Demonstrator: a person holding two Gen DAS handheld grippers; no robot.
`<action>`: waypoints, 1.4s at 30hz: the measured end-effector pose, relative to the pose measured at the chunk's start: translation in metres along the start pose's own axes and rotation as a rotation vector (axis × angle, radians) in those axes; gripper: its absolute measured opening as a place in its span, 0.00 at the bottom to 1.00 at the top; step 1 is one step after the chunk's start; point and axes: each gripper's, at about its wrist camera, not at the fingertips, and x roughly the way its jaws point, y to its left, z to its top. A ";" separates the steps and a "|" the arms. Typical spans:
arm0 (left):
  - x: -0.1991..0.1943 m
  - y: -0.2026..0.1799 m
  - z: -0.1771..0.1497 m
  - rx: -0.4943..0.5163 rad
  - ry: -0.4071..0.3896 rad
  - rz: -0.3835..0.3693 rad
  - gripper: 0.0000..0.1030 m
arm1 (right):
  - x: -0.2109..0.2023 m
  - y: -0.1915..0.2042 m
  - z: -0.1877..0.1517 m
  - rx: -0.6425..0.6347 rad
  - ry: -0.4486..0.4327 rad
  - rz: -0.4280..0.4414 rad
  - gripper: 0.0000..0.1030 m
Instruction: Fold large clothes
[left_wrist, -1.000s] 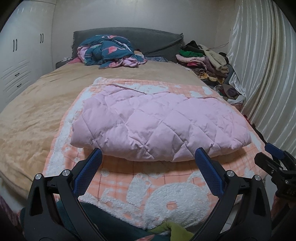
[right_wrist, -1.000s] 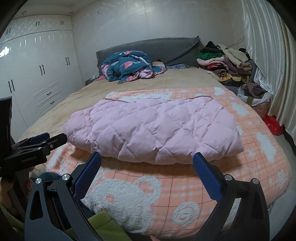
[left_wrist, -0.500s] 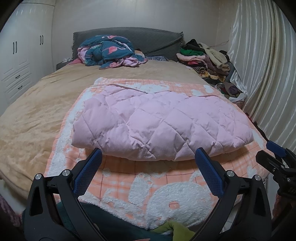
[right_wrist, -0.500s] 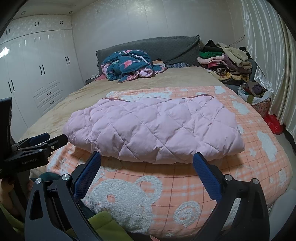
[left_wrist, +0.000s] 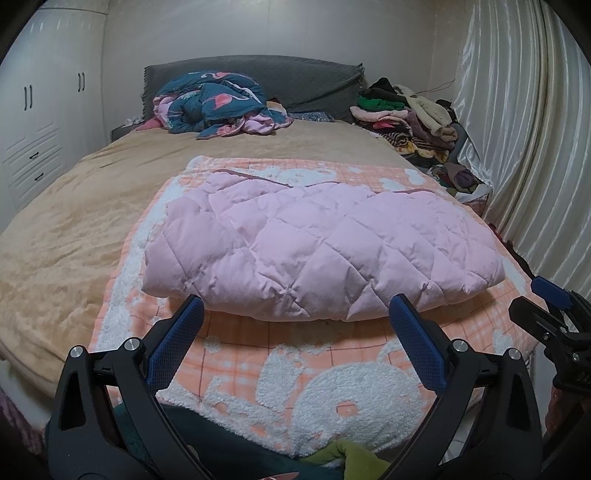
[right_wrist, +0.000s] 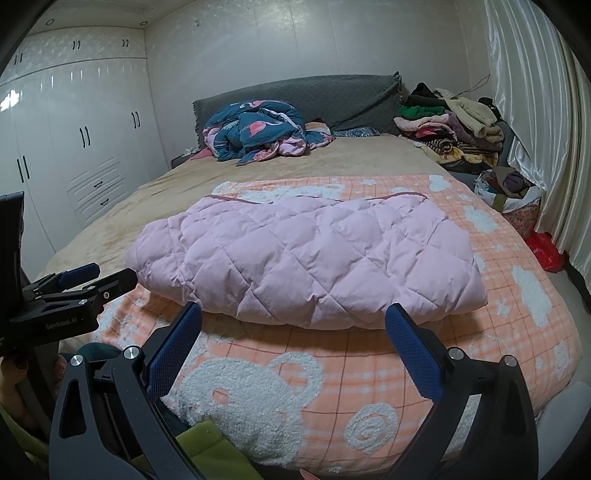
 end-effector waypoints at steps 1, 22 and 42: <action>0.000 0.000 0.000 0.000 -0.001 0.000 0.91 | 0.000 0.000 0.000 0.000 0.001 -0.001 0.96; 0.001 0.001 0.000 0.001 -0.004 0.001 0.91 | 0.000 0.001 0.000 -0.004 0.002 -0.003 0.96; 0.001 0.002 0.004 0.001 -0.005 0.006 0.91 | -0.002 0.002 -0.001 -0.007 0.006 -0.003 0.96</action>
